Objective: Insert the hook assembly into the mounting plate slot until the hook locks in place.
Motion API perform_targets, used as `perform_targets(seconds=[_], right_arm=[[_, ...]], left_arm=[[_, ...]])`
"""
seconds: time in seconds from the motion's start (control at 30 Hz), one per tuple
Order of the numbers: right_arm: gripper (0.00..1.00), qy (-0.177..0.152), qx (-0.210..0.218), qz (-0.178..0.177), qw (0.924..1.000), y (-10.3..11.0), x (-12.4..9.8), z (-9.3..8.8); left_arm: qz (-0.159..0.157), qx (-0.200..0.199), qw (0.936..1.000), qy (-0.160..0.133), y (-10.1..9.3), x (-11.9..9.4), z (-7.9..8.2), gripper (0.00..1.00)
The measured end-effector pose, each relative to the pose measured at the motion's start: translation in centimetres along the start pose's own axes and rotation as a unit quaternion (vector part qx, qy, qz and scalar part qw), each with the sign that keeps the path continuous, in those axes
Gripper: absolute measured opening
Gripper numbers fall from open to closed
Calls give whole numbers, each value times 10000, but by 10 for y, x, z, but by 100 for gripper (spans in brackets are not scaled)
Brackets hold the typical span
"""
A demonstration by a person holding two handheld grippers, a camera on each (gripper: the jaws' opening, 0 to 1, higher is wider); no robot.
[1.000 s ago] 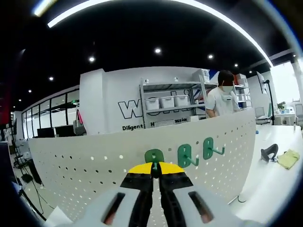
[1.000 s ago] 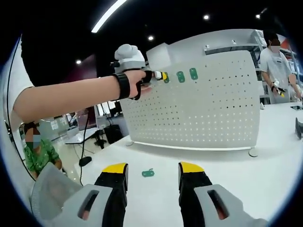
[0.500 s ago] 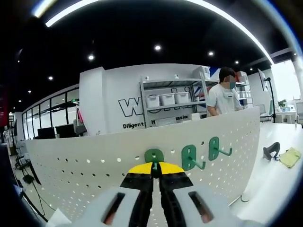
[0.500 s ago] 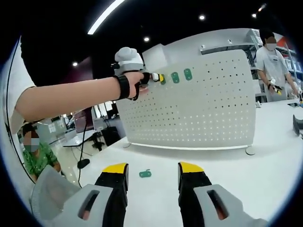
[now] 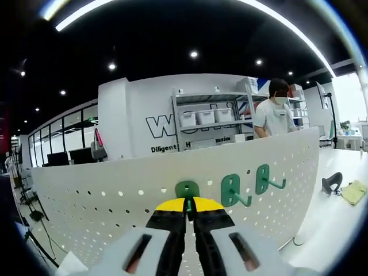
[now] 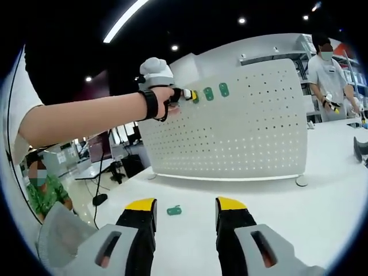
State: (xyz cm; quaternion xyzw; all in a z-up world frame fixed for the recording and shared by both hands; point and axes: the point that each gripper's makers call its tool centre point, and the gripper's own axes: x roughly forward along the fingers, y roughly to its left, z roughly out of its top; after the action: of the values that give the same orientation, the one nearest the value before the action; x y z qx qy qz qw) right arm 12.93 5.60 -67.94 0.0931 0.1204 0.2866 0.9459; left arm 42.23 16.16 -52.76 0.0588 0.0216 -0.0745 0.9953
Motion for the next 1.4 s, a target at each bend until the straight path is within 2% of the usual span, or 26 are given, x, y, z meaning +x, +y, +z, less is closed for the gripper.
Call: perform_targets(seconds=[0.13,0.23,0.33,0.53,0.8,0.93,1.0,1.1,1.4], right_arm=[[41,6,16,13,10000,1,1,-1],[40,17,16,15,10000,1,2,-1],[40,5,17,30,10000,1,3,0],[40,-12,9,17,10000,2,1,1],[40,-9,-27,79,10000,6,1,2],[40,5,-69,116,9999,9,2,4],[40,15,-78,134,9999,10,2,4],[40,42,-93,167,9998,12,3,4],[40,136,-193,265,9994,21,4,4]], left_arm=[[-48,-231,9997,56,2,1,0,4],[-170,-258,9994,124,-3,3,-3,8],[-141,-344,9992,116,-3,2,-3,9],[-188,-247,9993,207,-5,-4,-7,9],[-394,-167,9989,206,-10,-13,-2,17],[-406,-111,9989,225,-6,-18,-4,17],[-496,-81,9984,256,-8,-22,-5,17],[-713,-282,9965,328,-14,-28,-7,21],[-936,-197,9950,280,-11,-48,-7,22]])
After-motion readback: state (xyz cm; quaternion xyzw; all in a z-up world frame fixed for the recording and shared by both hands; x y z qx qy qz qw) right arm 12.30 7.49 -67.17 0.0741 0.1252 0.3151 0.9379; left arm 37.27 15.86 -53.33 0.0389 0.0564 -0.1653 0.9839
